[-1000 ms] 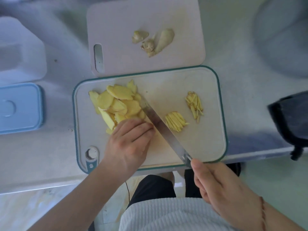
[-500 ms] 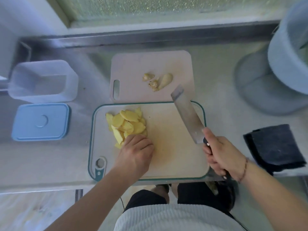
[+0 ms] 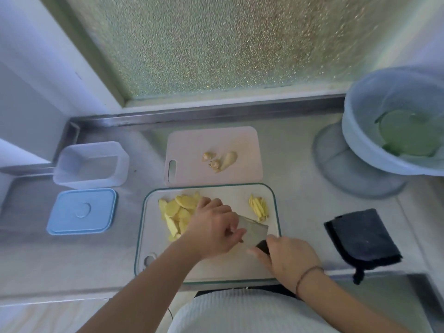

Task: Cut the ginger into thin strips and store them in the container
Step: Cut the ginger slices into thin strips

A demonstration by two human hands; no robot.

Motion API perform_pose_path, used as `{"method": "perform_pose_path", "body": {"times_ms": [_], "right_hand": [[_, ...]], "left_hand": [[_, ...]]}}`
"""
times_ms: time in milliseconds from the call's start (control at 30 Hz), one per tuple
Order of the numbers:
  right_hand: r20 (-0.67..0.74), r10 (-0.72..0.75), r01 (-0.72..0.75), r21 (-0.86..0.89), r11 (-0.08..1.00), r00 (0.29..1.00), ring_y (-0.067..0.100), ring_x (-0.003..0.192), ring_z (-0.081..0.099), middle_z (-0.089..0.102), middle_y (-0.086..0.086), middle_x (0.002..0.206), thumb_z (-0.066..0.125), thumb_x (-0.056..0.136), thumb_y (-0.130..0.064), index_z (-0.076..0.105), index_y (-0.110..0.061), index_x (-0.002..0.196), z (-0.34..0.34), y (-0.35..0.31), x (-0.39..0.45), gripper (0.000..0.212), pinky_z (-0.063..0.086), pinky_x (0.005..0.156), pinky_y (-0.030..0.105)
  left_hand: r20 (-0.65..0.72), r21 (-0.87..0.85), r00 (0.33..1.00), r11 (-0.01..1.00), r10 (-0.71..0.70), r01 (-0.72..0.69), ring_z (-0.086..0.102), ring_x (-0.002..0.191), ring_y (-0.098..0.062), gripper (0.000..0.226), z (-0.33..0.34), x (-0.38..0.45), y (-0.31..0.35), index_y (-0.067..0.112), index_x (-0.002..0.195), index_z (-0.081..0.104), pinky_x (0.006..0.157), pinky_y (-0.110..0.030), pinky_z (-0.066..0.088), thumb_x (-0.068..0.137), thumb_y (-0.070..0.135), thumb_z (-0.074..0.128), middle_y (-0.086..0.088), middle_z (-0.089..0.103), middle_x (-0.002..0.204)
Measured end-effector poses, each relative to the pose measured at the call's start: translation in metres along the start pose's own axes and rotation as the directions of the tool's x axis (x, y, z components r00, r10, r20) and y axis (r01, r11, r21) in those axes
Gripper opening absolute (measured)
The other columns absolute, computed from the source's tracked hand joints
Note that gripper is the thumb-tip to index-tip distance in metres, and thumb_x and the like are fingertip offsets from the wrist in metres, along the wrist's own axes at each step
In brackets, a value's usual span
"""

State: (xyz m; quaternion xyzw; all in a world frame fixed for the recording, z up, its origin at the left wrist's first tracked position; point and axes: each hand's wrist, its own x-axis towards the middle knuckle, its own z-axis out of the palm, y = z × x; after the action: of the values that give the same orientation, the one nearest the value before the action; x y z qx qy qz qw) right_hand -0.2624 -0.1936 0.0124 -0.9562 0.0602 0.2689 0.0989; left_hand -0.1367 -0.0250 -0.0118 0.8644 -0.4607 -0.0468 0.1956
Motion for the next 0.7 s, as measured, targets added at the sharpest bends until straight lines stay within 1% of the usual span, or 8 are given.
{"method": "perform_pose_path", "body": {"times_ms": [67, 133, 200, 367, 467, 567, 633, 700], "right_hand": [[0.018, -0.009, 0.010, -0.055, 0.998, 1.000, 0.022, 0.085, 0.067, 0.067, 0.002, 0.098, -0.008, 0.075, -0.077, 0.052, -0.018, 0.106, -0.003, 0.002, -0.001, 0.090, 0.039, 0.063, 0.031], [0.012, -0.003, 0.004, -0.101, 0.995, 1.000, 0.025, 0.086, 0.067, 0.067, 0.004, 0.099, 0.010, 0.091, -0.071, 0.052, -0.015, 0.110, -0.005, 0.004, -0.002, 0.072, 0.042, 0.064, 0.033], [-0.028, 0.006, -0.009, -0.131, 0.991, 1.000, 0.026, 0.086, 0.067, 0.068, 0.005, 0.098, 0.015, 0.093, -0.069, 0.052, -0.015, 0.110, -0.004, 0.006, -0.001, 0.068, 0.044, 0.064, 0.034], [-0.076, 0.028, -0.037, -0.123, 0.992, 0.997, 0.026, 0.087, 0.067, 0.068, 0.007, 0.099, 0.016, 0.094, -0.068, 0.053, -0.015, 0.109, -0.003, 0.009, -0.001, 0.067, 0.043, 0.065, 0.034], [-0.089, 0.031, -0.041, -0.110, 0.993, 0.996, 0.026, 0.086, 0.067, 0.068, 0.006, 0.098, 0.016, 0.094, -0.068, 0.053, -0.015, 0.108, -0.002, 0.009, -0.002, 0.067, 0.044, 0.065, 0.033], [-0.094, 0.033, -0.043, -0.101, 0.994, 0.995, 0.025, 0.083, 0.067, 0.068, 0.006, 0.095, 0.015, 0.093, -0.069, 0.054, -0.015, 0.106, -0.003, 0.007, -0.003, 0.068, 0.048, 0.067, 0.034], [-0.084, 0.039, -0.047, -0.100, 0.994, 0.996, 0.025, 0.083, 0.067, 0.068, 0.006, 0.095, 0.014, 0.093, -0.069, 0.053, -0.015, 0.107, -0.005, 0.005, -0.004, 0.068, 0.050, 0.067, 0.034], [-0.086, 0.037, -0.046, -0.110, 0.993, 0.996, 0.025, 0.083, 0.067, 0.068, 0.006, 0.095, 0.014, 0.094, -0.068, 0.053, -0.015, 0.107, -0.005, 0.004, -0.003, 0.068, 0.050, 0.067, 0.035]], "left_hand": [[0.209, 0.100, 0.973, 0.992, -0.097, 0.077, 0.059, 0.084, -0.020, 0.032, 0.006, 0.016, 0.007, 0.025, 0.078, 0.063, 0.083, -0.036, 0.037, 0.092, 0.052, 0.055, 0.010, 0.064, 0.081], [0.252, 0.136, 0.954, 0.982, -0.160, 0.129, 0.058, 0.094, -0.020, 0.031, 0.009, 0.029, 0.013, 0.022, 0.088, 0.064, 0.087, -0.034, 0.035, 0.097, 0.050, 0.052, 0.005, 0.067, 0.094], [0.224, 0.093, 0.958, 0.982, -0.181, 0.164, 0.059, 0.094, -0.023, 0.031, 0.015, 0.040, 0.017, 0.019, 0.090, 0.065, 0.087, -0.034, 0.039, 0.098, 0.048, 0.054, 0.001, 0.067, 0.096], [0.188, -0.021, 0.952, 0.968, -0.243, 0.252, 0.061, 0.094, -0.025, 0.027, 0.028, 0.059, 0.029, 0.014, 0.098, 0.068, 0.079, -0.032, 0.044, 0.098, 0.039, 0.058, -0.004, 0.065, 0.099], [0.137, -0.198, 0.946, 0.928, -0.293, 0.316, 0.064, 0.092, -0.025, 0.015, 0.033, 0.059, 0.028, 0.013, 0.106, 0.069, 0.080, -0.033, 0.050, 0.096, 0.022, 0.063, -0.004, 0.068, 0.101], [0.053, -0.340, 0.958, 0.897, -0.281, 0.282, 0.063, 0.083, -0.018, 0.017, 0.032, 0.052, 0.021, 0.011, 0.107, 0.072, 0.079, -0.028, 0.050, 0.091, 0.007, 0.068, -0.003, 0.071, 0.096], [0.056, -0.350, 0.969, 0.905, -0.240, 0.244, 0.059, 0.080, -0.013, 0.015, 0.026, 0.049, 0.022, 0.014, 0.102, 0.073, 0.077, -0.027, 0.050, 0.087, 0.017, 0.075, 0.003, 0.068, 0.093], [0.102, -0.285, 0.980, 0.939, -0.173, 0.195, 0.058, 0.083, -0.015, 0.020, 0.027, 0.050, 0.024, 0.018, 0.092, 0.074, 0.076, -0.029, 0.048, 0.082, 0.034, 0.080, 0.005, 0.067, 0.091]]}}
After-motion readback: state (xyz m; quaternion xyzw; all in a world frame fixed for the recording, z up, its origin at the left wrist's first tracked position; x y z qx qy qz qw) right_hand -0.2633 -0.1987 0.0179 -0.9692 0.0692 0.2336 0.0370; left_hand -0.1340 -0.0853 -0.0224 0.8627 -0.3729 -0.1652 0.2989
